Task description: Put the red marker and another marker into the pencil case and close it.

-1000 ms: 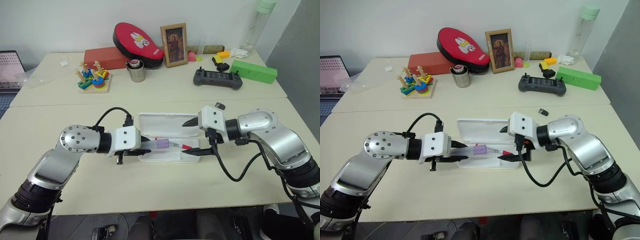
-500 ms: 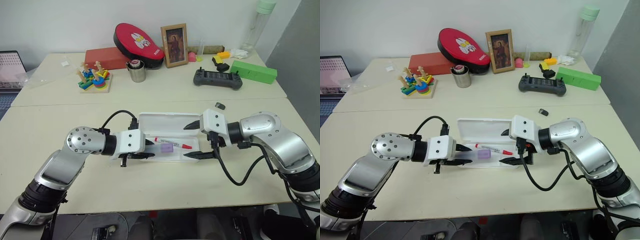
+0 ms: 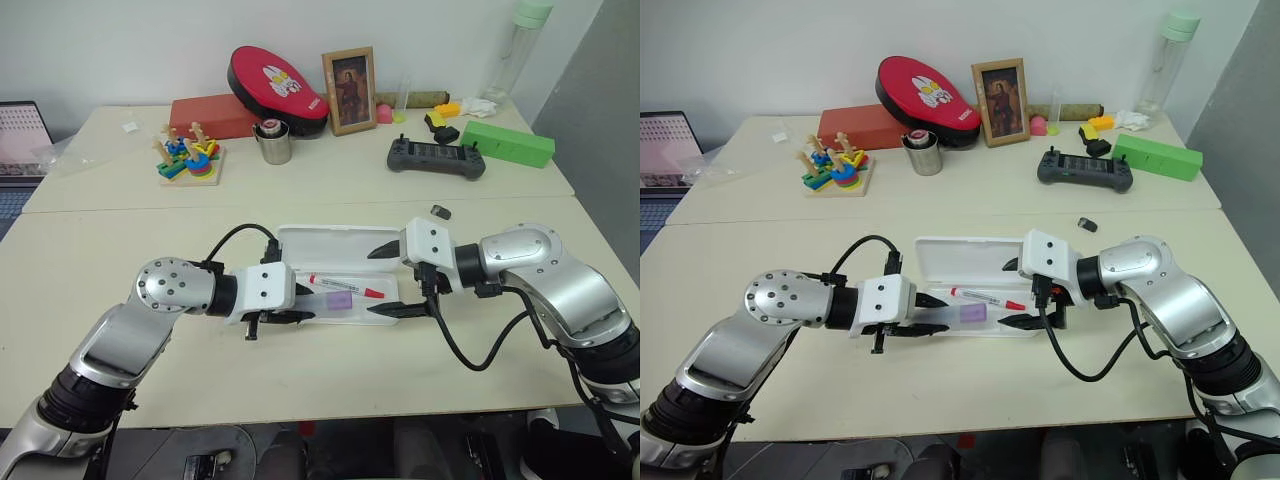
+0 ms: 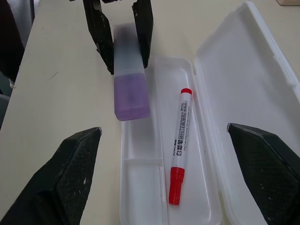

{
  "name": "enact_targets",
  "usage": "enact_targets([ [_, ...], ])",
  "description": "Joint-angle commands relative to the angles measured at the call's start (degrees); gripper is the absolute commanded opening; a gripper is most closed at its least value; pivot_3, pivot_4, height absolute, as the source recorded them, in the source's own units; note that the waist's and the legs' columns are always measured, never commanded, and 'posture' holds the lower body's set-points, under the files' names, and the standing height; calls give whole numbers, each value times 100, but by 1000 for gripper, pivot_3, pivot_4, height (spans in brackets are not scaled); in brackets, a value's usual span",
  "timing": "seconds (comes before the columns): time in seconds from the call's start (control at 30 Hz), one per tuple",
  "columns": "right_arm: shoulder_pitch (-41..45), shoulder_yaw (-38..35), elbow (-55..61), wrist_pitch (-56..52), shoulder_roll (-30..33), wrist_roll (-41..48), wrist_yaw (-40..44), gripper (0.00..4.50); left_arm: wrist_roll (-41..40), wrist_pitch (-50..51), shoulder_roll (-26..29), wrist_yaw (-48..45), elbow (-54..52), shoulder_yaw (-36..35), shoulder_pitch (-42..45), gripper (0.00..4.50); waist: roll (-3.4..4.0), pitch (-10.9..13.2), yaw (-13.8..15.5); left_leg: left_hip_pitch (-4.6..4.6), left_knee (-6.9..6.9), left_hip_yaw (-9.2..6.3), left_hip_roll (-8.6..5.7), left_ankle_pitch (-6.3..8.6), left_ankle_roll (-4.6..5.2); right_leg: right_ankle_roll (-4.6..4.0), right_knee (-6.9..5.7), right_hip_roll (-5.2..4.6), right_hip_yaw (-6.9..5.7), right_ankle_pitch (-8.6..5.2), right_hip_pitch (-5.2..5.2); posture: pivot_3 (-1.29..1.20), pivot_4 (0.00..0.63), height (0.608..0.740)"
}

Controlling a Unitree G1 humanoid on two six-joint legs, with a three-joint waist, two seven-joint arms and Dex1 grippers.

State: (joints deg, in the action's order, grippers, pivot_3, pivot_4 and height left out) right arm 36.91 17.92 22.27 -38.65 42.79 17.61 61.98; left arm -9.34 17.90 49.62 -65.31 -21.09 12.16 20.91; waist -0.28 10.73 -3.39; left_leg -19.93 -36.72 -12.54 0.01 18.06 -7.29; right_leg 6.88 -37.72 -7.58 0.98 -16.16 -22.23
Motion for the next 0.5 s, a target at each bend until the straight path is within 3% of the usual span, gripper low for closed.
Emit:
enact_targets([
  [0.03,29,-167,119,57,24,32,-16,4500,413,-452,-152,157,158,234,110,1200,0,0,5,1,0,0,0,0,0,0,0,0,0,0,1,0,150,740],
  [0.5,44,-170,89,53,15,17,-23,4500,925,-786,-606,128,842,638,537,1200,0,0,0,-1,-7,0,-1,0,0,0,0,0,-1,0,2,0,150,740],
])
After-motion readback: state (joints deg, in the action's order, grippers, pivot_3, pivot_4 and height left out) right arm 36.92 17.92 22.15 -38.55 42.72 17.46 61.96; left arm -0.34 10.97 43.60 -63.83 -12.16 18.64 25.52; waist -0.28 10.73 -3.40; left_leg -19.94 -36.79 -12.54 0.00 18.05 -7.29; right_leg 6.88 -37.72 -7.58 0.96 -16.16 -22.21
